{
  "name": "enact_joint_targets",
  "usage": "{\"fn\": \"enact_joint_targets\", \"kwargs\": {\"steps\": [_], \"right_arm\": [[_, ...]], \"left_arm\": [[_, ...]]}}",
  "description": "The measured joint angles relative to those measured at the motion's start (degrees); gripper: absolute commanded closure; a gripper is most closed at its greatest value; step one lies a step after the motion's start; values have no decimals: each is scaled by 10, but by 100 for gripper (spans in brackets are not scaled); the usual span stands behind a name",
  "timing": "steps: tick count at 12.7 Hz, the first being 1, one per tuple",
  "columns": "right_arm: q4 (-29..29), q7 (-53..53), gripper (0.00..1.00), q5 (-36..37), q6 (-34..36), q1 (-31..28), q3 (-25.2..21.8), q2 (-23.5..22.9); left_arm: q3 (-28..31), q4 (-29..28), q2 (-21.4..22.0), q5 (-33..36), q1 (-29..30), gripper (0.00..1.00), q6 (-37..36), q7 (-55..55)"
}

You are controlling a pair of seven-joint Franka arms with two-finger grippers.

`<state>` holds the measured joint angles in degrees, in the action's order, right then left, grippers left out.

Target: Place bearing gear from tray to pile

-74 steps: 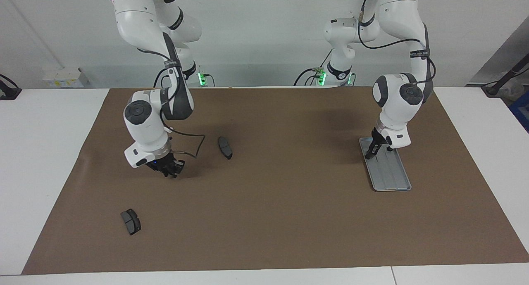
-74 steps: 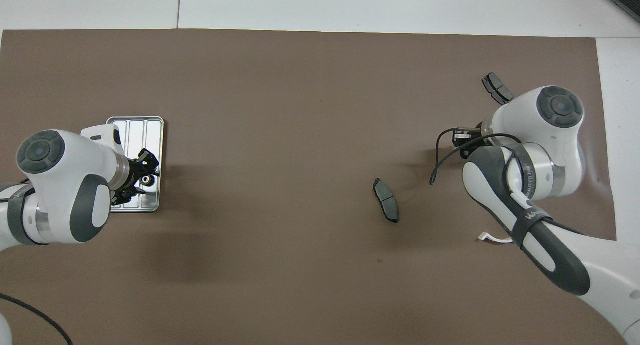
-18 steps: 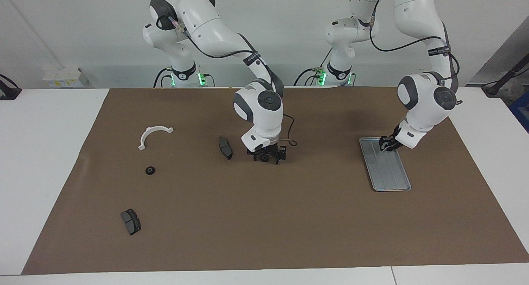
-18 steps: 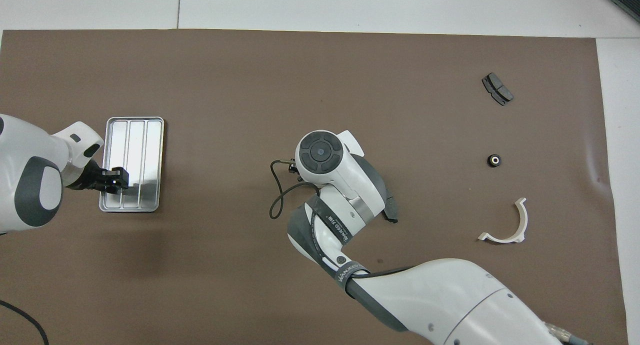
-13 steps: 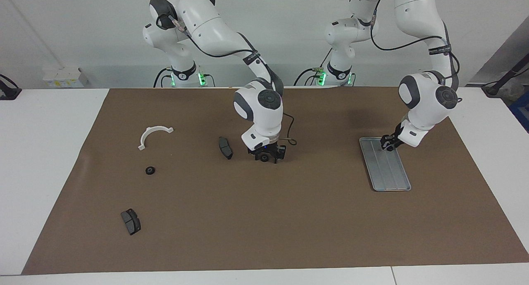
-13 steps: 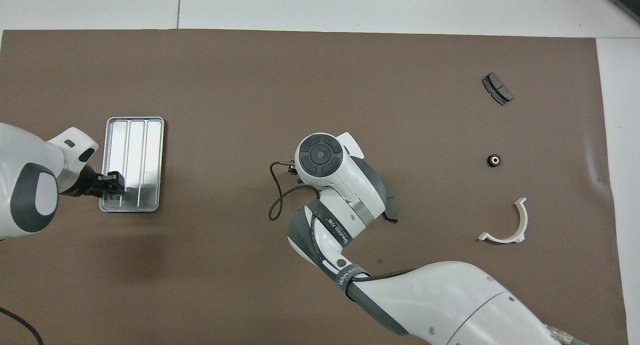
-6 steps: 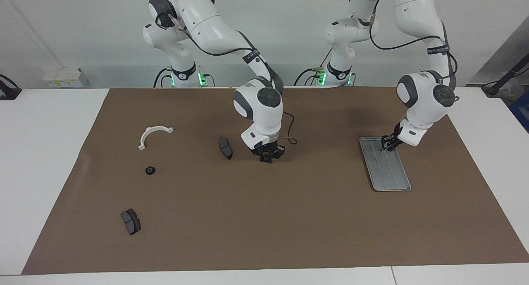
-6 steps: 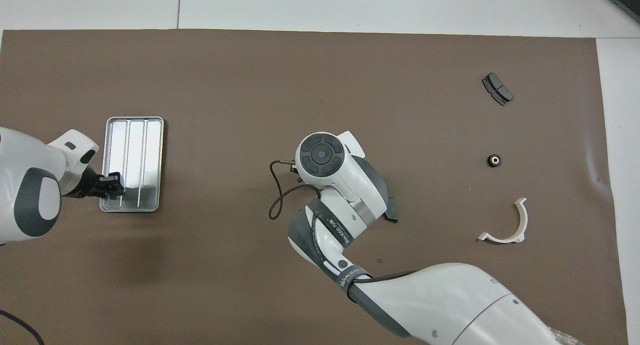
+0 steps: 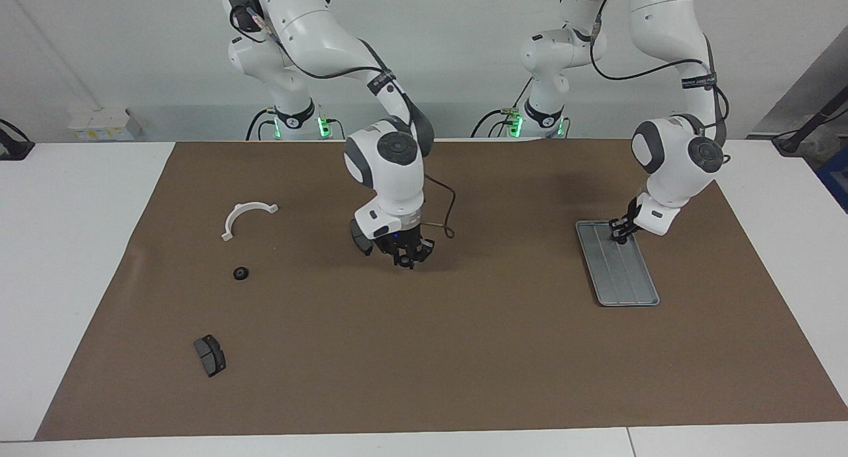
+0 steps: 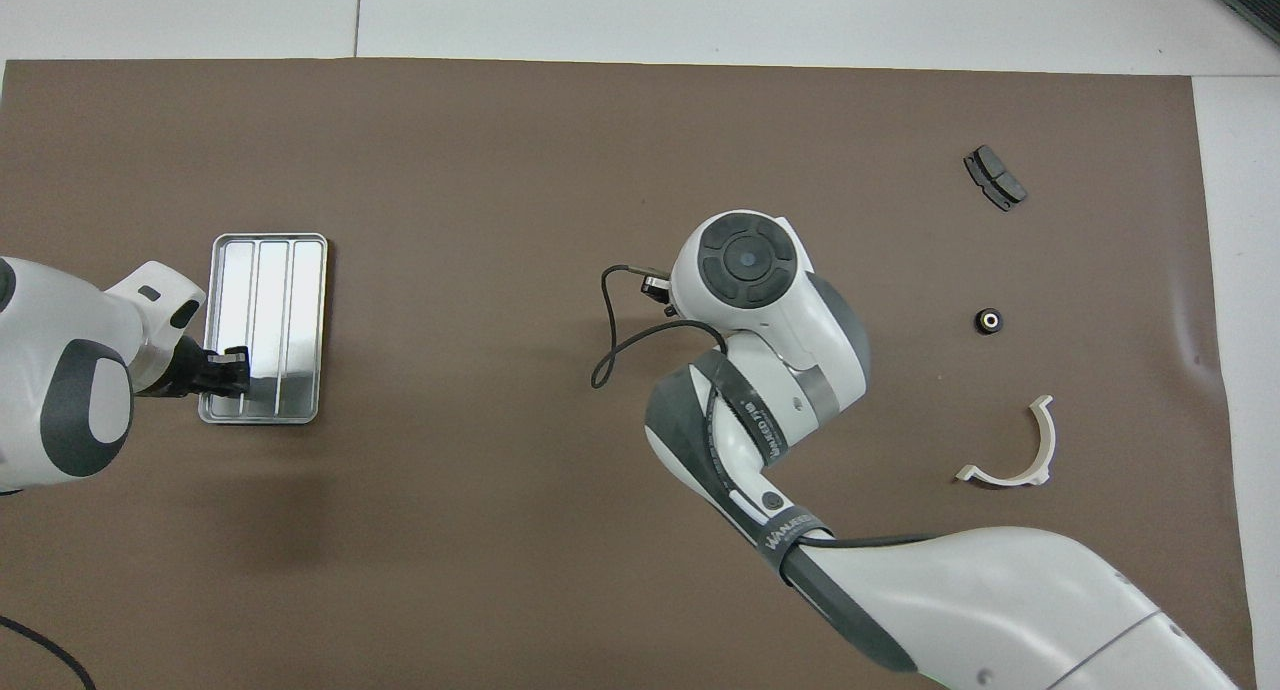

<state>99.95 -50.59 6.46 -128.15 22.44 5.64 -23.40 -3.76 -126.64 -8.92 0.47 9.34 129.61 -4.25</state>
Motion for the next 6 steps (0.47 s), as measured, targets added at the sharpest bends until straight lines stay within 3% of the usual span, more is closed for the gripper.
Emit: {"fn": "enact_joint_targets", "kwargs": {"steps": [3,6], "right_arm": [[90,94,100,0,2,-63,0,73],[179,194,100,-1,3,-127,-1,127]], "left_arm": [[-1,1,0,0,-1,97,2,-1],[-3,19,0,0,-9,98,-1,-12]]}}
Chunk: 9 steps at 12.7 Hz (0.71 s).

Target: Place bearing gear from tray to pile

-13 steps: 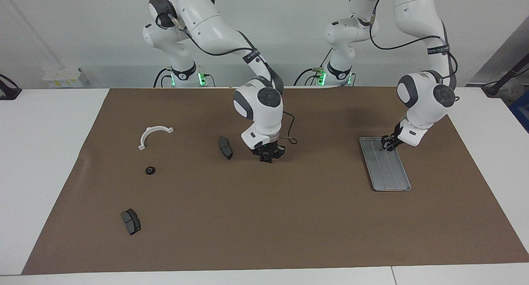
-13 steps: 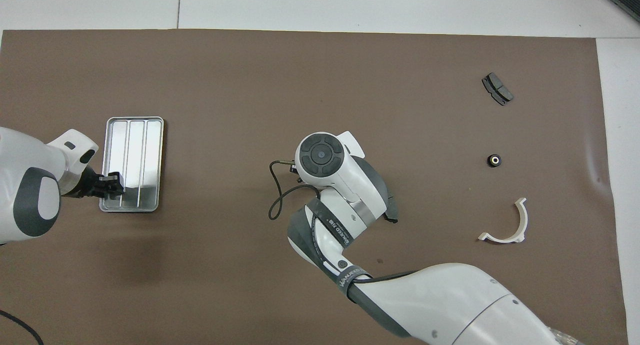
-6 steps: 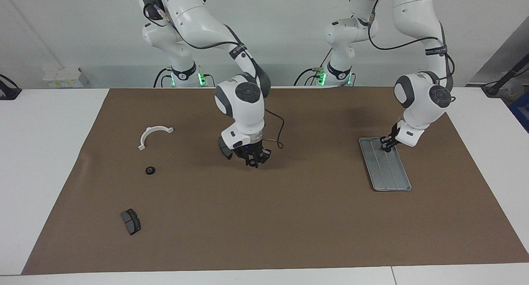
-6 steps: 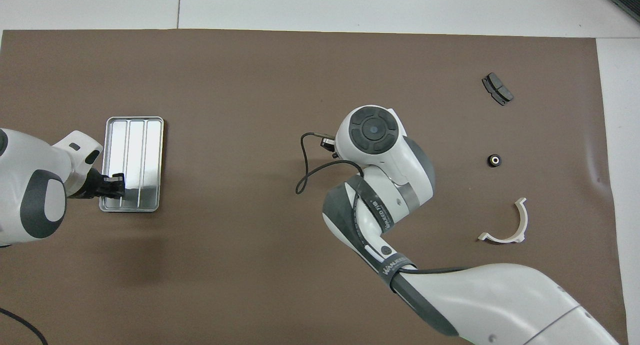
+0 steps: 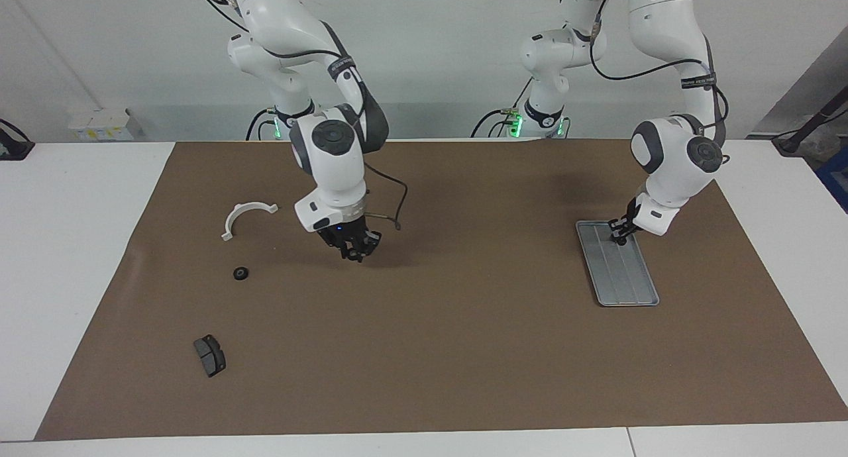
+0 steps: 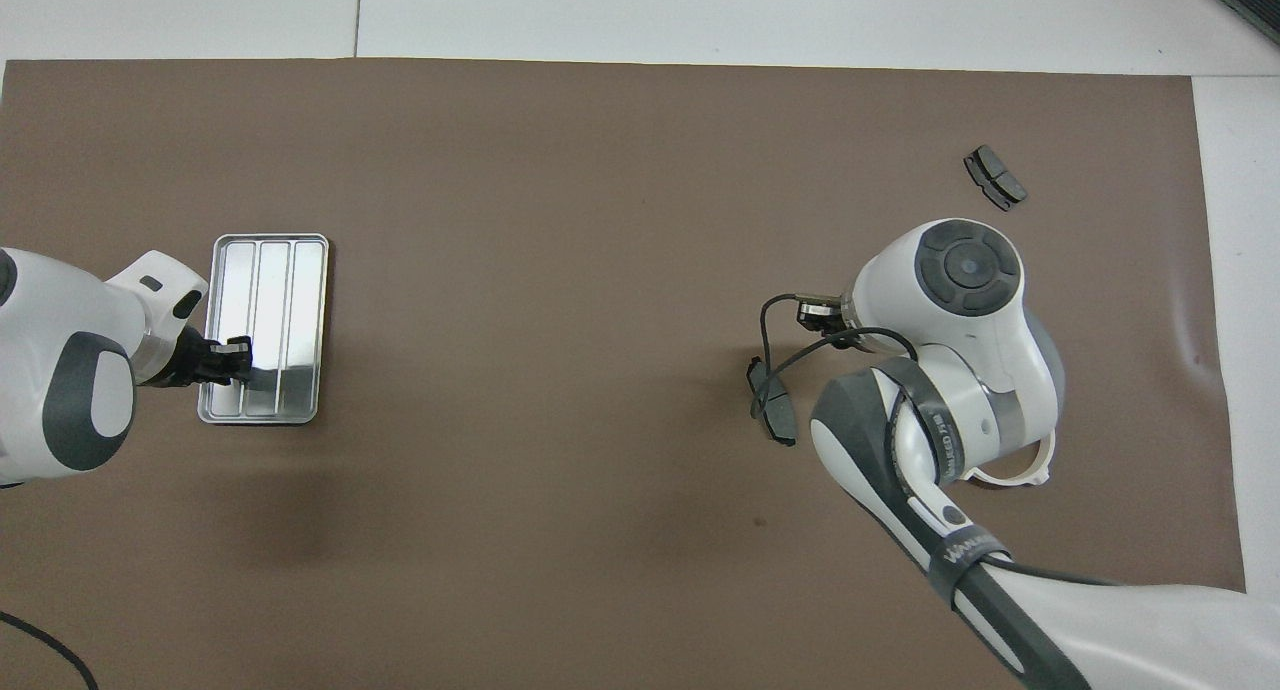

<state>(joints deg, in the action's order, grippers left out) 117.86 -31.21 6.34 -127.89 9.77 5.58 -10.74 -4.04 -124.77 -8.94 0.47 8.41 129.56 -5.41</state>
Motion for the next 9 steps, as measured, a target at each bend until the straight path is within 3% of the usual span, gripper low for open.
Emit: {"fn": "enact_joint_targets", "kwargs": {"steps": [4,5,7,9], "right_arm": [[71,93,99,-24,-1,-45,0,29],[83,108,90,-30,-4,-52,0,34],[100,125,82,-32,-14,-64,1,38],[111,138,64,-40,-24,-71,1,39]], "left_arm": [[-2,53,0,0,-35,98,-36,-48],[-3,66,0,0,-55,98,-48,-75],[-4,81,0,0,-105,98,-58,-154],[-7,84,-1,0,-163,98,-59,-237]]}}
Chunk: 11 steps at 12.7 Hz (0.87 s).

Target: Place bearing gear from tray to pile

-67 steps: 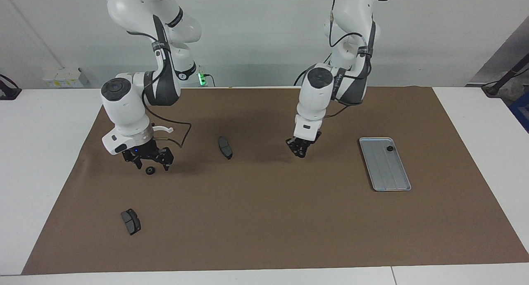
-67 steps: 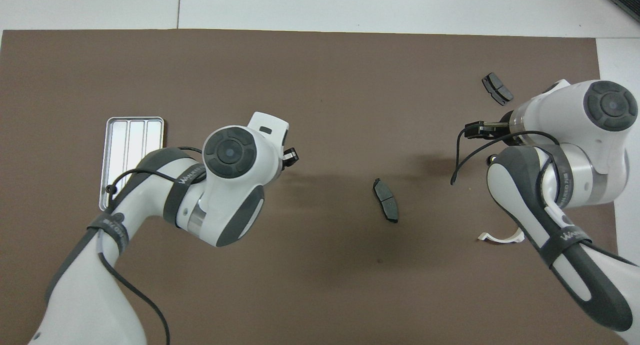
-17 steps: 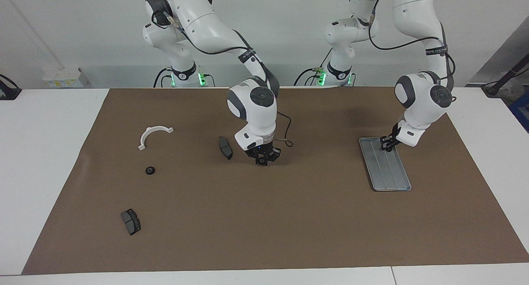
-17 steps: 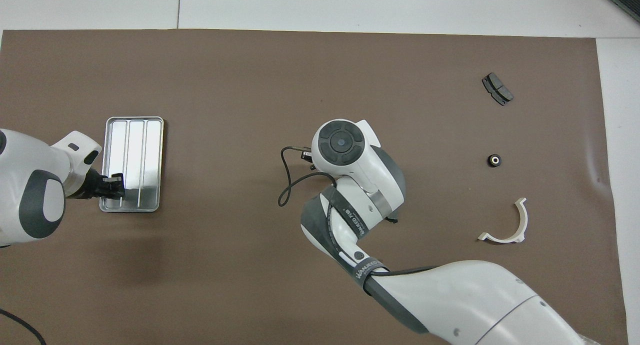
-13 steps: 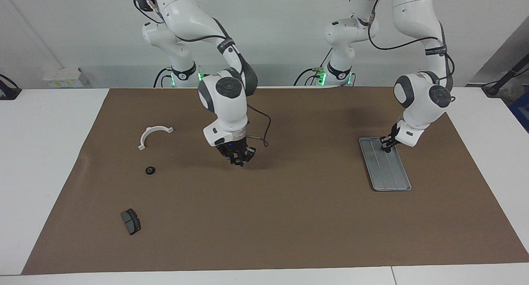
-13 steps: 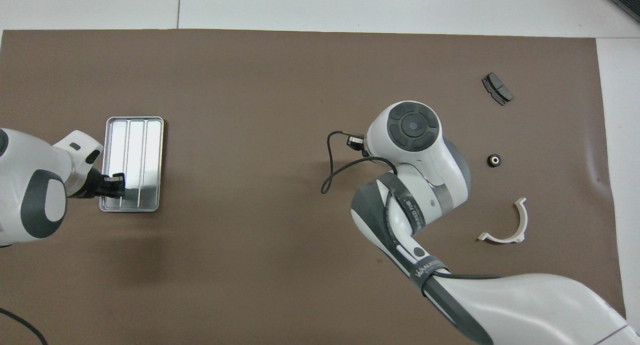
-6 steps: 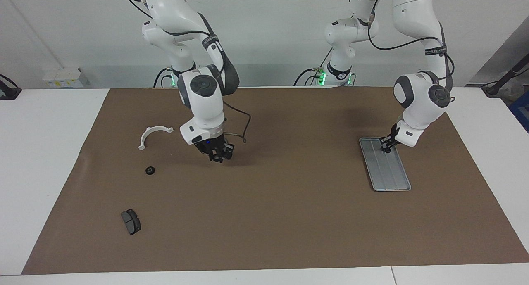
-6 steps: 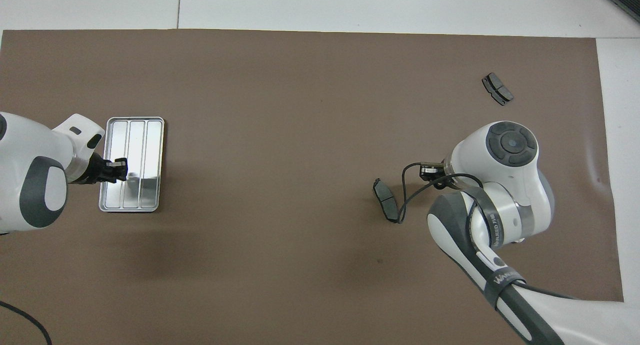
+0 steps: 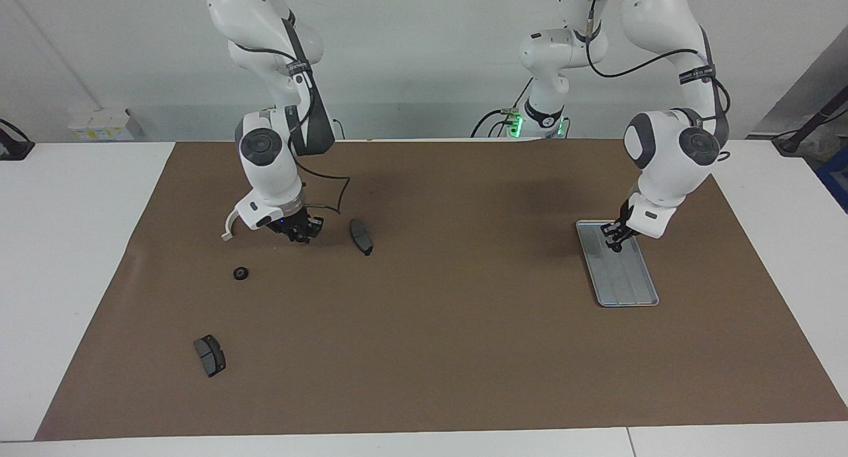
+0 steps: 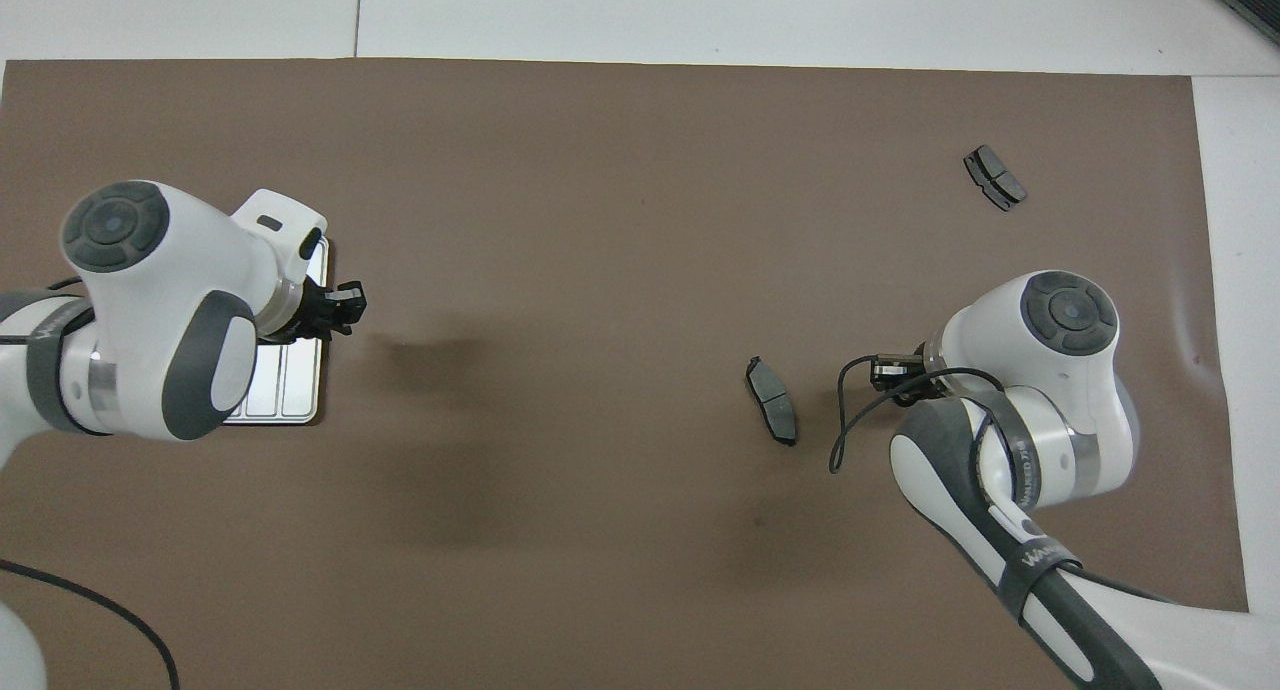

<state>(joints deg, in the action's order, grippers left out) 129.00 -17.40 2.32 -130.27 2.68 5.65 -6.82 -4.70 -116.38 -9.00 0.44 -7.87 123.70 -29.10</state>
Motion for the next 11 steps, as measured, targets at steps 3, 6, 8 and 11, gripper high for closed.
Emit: {"fn": "enact_joint_targets", "kwargs": {"steps": [3,6,8,11], "right_arm": [[8,1,0,-1,-10,-1,0,1],[0,1,0,-2,-14,-1,1,5],[-20,1,0,-2,-14,-1,2,11],[-47,1,0,-3,-13,-1,2,23]], "left_arm": [[-3,7,-4,-13,-89,98,4,-132],[-4,45,-37,-34,-182,98,23,-242],[-5,68,-74,-37,-237,98,69,-299],[-5,79,-98,-53,-273,81,98,-316]]}}
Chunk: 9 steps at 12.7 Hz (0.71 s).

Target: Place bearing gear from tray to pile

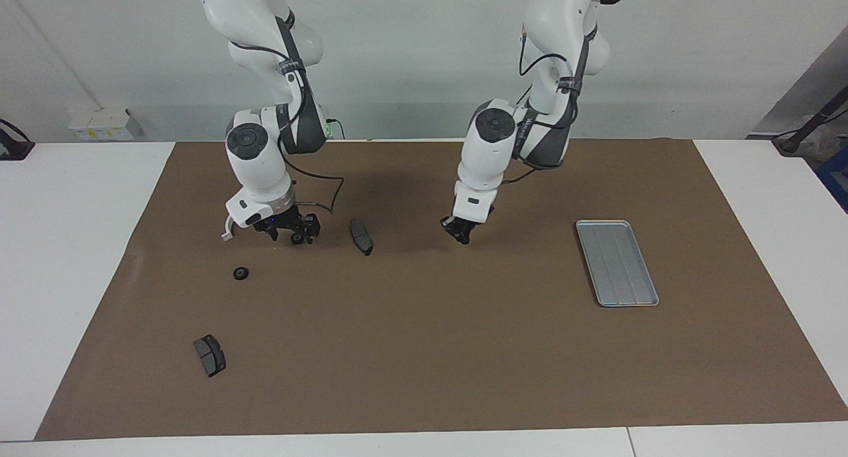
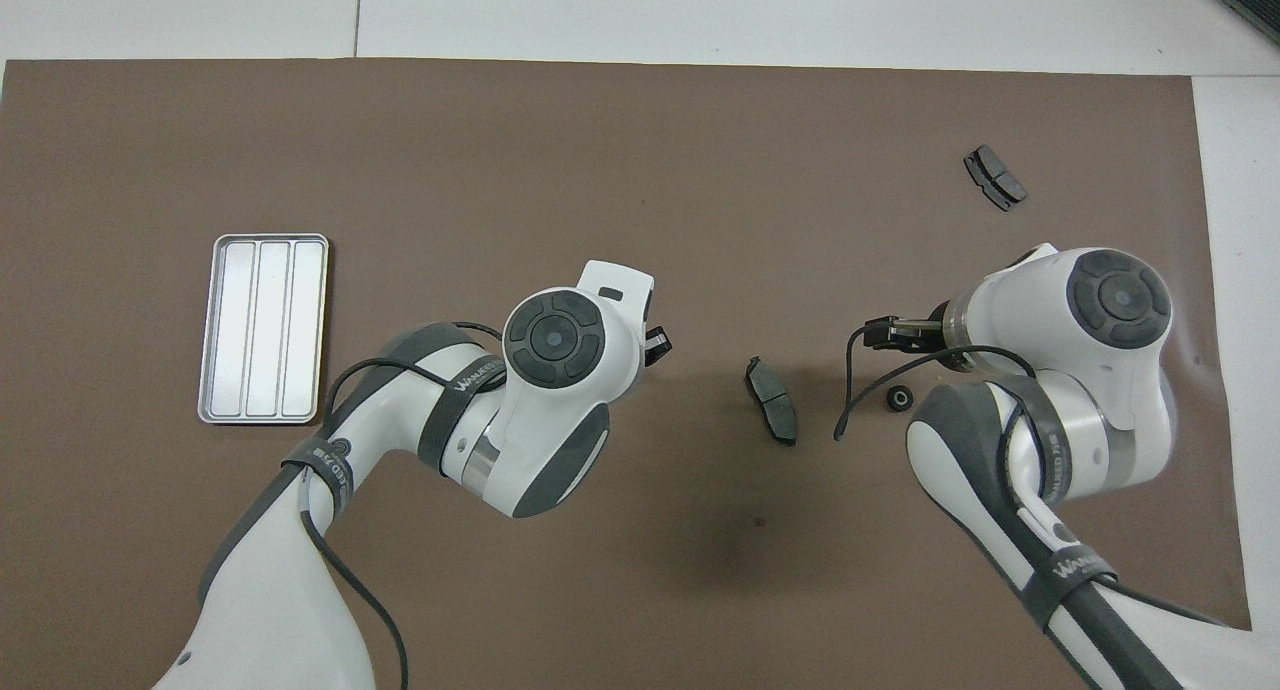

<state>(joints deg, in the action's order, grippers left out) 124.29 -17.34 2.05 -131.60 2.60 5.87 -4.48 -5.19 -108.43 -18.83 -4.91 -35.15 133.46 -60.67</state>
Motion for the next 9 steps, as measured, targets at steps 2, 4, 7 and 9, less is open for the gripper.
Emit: {"fn": "enact_joint_targets", "kwargs": {"steps": [2,4,7,9], "right_arm": [[-21,0,0,-1,9,0,1,2],[-42,0,0,-2,17,1,3,1],[-65,0,0,-7,18,7,4,-9],[-86,-19,0,-9,18,27,4,-24]], "left_arm": [[0,2,-1,-2,-6,61,0,0],[2,2,-1,-2,-6,41,-2,0],[12,2,-1,5,-4,44,-22,1],[19,14,2,23,22,53,-54,6]]}}
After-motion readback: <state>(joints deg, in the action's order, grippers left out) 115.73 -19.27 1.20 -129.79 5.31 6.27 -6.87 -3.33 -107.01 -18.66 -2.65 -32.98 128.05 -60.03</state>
